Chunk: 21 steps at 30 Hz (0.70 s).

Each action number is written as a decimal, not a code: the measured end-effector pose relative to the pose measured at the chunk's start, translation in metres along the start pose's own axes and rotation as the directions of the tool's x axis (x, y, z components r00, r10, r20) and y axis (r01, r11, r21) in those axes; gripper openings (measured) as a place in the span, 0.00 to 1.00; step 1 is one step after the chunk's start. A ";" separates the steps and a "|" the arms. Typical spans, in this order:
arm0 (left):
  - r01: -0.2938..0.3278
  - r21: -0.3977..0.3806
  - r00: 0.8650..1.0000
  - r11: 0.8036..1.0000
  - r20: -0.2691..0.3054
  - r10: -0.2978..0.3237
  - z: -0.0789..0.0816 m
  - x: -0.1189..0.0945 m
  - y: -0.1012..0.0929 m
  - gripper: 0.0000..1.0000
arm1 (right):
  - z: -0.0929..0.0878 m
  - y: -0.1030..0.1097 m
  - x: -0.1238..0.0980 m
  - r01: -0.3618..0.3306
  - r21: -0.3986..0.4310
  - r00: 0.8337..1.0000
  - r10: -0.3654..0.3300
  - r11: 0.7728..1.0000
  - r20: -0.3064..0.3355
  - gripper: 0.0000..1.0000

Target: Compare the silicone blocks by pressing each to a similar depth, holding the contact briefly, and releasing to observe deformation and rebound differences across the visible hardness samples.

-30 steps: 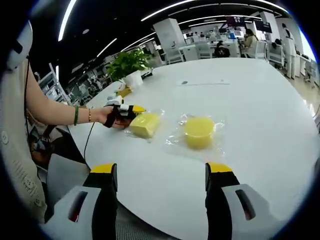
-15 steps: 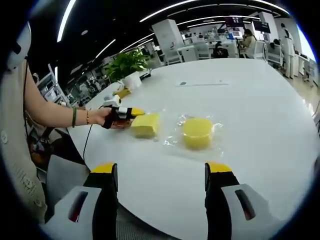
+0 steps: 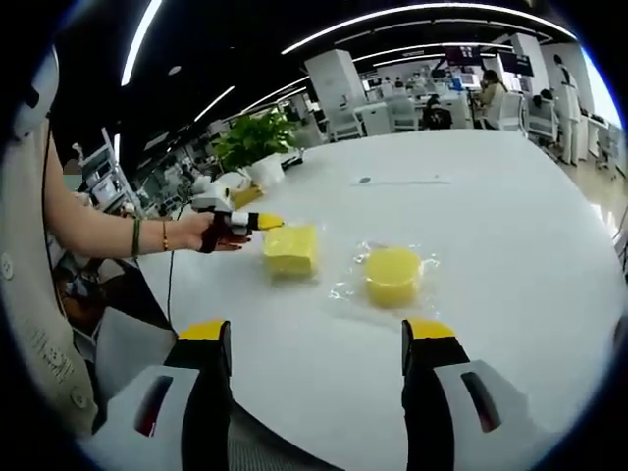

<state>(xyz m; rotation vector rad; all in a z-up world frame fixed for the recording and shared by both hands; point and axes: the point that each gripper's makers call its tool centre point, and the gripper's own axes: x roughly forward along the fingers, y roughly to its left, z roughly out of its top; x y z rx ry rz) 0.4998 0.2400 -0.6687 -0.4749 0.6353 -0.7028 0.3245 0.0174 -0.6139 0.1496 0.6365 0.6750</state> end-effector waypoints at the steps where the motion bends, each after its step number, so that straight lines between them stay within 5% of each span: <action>1: -0.015 0.016 1.000 1.000 0.011 0.015 0.003 -0.002 -0.002 0.00 | 0.001 0.001 -0.001 -0.002 -0.002 1.000 0.002 1.000 0.003 0.66; 21: -0.002 0.253 0.998 0.967 0.059 -0.013 0.023 -0.063 -0.108 0.00 | 0.025 0.035 -0.026 -0.058 -0.126 0.995 0.068 0.990 0.076 0.65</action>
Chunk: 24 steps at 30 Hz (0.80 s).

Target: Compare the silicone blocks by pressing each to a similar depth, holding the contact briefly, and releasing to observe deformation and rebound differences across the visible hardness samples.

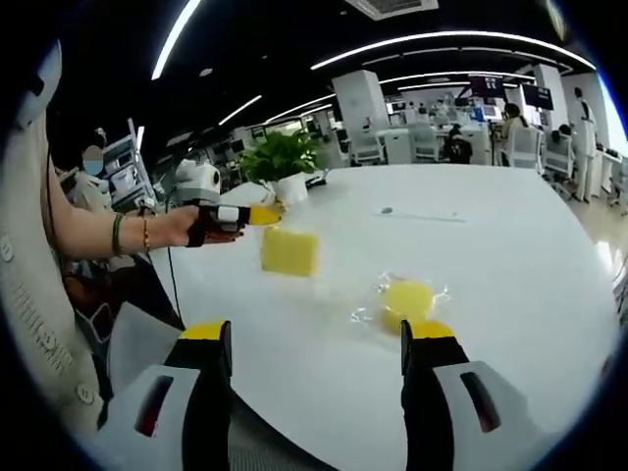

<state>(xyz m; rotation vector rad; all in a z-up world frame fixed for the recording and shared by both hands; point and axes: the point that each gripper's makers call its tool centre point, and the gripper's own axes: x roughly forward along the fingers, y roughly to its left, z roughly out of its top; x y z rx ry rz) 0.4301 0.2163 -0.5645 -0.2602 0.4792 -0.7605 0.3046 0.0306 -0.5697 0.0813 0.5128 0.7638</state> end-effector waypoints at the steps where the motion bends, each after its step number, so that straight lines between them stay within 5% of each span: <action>1: -0.004 0.025 1.000 1.000 0.007 0.004 0.005 -0.005 -0.006 0.00 | 0.001 0.001 0.000 -0.002 -0.004 1.000 0.002 1.000 0.001 0.65; 15: 0.094 0.213 0.996 0.972 -0.014 -0.093 0.041 -0.038 -0.081 0.00 | 0.028 0.014 -0.007 -0.096 -0.121 0.995 0.098 0.988 0.012 0.66; 24: 0.173 0.282 0.985 0.944 -0.069 -0.160 0.050 -0.039 -0.106 0.00 | 0.053 0.013 -0.012 -0.193 -0.265 0.980 0.174 0.945 -0.091 0.66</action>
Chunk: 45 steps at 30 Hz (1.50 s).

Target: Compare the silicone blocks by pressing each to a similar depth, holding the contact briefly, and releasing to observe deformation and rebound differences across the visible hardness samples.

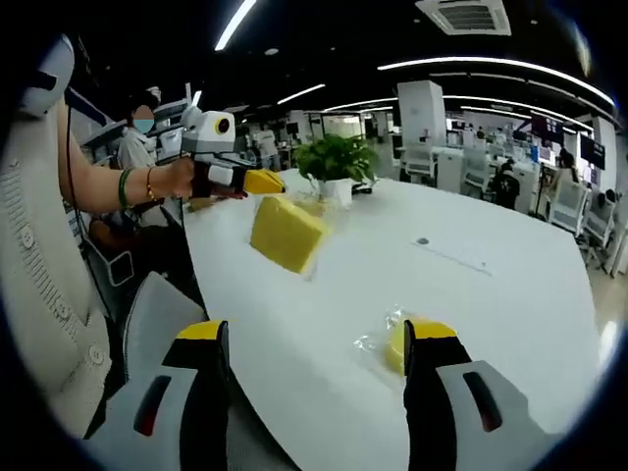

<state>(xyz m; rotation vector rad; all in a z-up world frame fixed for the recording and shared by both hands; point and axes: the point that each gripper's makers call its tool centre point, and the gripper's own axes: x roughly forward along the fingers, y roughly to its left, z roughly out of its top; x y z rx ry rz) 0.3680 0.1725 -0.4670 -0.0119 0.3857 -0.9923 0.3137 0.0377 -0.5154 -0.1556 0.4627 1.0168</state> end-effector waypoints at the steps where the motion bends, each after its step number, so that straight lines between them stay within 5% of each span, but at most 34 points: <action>1: 0.011 0.005 1.000 1.000 -0.003 -0.011 0.001 0.001 -0.002 0.00 | 0.004 -0.001 0.001 -0.031 -0.030 0.999 0.030 0.999 -0.023 0.66; 9: 0.066 0.070 0.996 0.995 -0.058 -0.062 0.004 0.011 -0.006 0.00 | 0.034 -0.011 0.024 -0.191 -0.184 0.974 0.163 0.964 -0.157 0.60; 14: 0.105 0.109 0.992 0.988 -0.076 -0.097 0.010 0.019 -0.013 0.00 | 0.053 -0.012 0.060 -0.286 -0.246 0.947 0.234 0.926 -0.221 0.58; 24: 0.184 0.145 0.981 0.972 -0.091 -0.172 0.018 0.031 -0.028 0.00 | 0.047 0.012 0.117 -0.449 -0.286 0.872 0.345 0.847 -0.348 0.54; 34: 0.218 0.173 0.975 0.961 -0.089 -0.205 0.020 0.031 -0.031 0.00 | 0.043 0.025 0.130 -0.523 -0.283 0.828 0.400 0.804 -0.393 0.40; 40: 0.219 0.188 0.975 0.957 -0.090 -0.205 0.021 0.029 -0.028 0.00 | 0.042 0.027 0.129 -0.520 -0.255 0.820 0.393 0.815 -0.416 0.33; 45: 0.224 0.208 0.973 0.952 -0.102 -0.206 0.017 0.027 -0.030 0.00 | 0.041 0.029 0.129 -0.512 -0.325 0.833 0.367 0.795 -0.414 0.25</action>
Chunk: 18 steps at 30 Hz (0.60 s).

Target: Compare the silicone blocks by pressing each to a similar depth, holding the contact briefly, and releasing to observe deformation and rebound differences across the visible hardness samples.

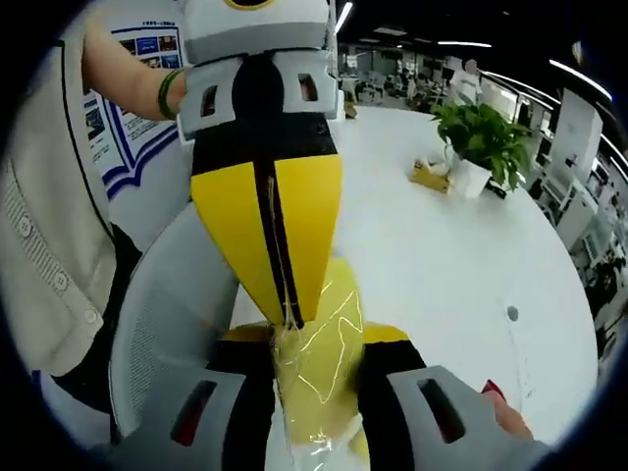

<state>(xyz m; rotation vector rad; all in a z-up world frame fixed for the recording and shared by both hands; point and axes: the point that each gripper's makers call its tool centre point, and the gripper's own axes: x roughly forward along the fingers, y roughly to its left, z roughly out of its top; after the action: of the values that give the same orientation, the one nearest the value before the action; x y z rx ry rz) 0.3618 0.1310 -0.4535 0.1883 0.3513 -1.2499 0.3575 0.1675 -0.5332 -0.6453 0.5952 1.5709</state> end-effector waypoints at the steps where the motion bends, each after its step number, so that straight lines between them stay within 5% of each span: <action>1: 0.000 0.000 1.000 1.000 -0.001 0.000 0.000 0.000 -0.001 0.00 | 0.000 0.000 0.000 0.004 -0.006 1.000 -0.004 1.000 -0.004 0.23; 12: 0.002 0.020 1.000 1.000 -0.001 -0.002 -0.001 -0.001 -0.011 0.00 | -0.001 0.013 -0.001 0.009 -0.079 0.999 -0.012 0.997 -0.032 0.09; 13: 0.004 0.022 1.000 1.000 -0.003 -0.004 -0.001 -0.001 -0.013 0.00 | -0.004 0.019 -0.001 -0.022 -0.022 0.998 0.021 1.000 -0.054 0.08; 18: 0.003 0.030 1.000 1.000 -0.009 -0.002 -0.001 0.002 -0.020 0.00 | -0.005 0.019 -0.001 -0.014 -0.039 0.998 0.012 0.999 -0.065 0.05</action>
<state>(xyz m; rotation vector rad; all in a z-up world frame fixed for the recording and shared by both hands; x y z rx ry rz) 0.3437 0.1234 -0.4539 0.2193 0.3410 -1.2576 0.3388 0.1613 -0.5356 -0.7251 0.6190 1.5819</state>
